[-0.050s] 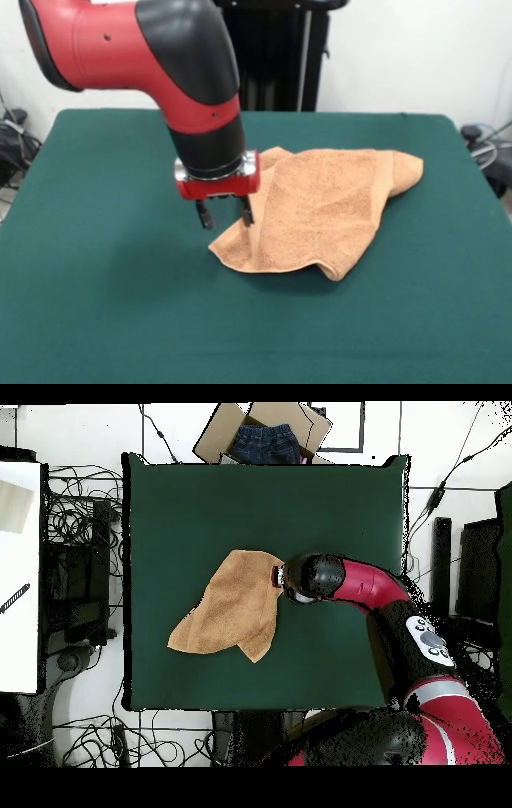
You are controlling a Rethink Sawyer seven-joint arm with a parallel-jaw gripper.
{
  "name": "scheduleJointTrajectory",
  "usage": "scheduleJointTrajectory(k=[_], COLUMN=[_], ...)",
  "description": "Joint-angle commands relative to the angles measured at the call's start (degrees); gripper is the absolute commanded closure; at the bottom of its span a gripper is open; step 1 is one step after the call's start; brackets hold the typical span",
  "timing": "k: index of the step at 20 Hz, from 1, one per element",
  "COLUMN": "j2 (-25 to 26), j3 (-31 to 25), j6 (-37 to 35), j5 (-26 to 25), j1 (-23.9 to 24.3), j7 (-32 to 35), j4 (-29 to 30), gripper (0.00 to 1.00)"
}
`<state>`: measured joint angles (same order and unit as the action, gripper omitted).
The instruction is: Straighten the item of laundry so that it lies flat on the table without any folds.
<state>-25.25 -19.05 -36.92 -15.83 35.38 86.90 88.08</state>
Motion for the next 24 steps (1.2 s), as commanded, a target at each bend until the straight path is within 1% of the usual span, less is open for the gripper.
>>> scheduleJointTrajectory(k=[1, 9, 14, 16, 18, 24], j2=[-3.2, -2.0, 0.1, 1.5, 2.6, 3.4], j3=[-4.3, -4.2, -3.5, -3.2, -3.2, -3.4], j6=[-2.1, 1.8, 4.6, 6.8, 7.4, 8.7], j5=[-3.1, -3.7, -5.2, -5.9, -6.1, -7.1], j1=[0.3, 0.0, -1.2, -1.6, -1.6, -1.7], j7=[-5.2, -3.4, -2.6, -2.0, -1.7, -1.2], j4=[3.8, 4.6, 3.1, 2.7, 2.5, 2.4], gripper=[0.0, 0.0, 0.0, 0.0, 0.0, 0.0])
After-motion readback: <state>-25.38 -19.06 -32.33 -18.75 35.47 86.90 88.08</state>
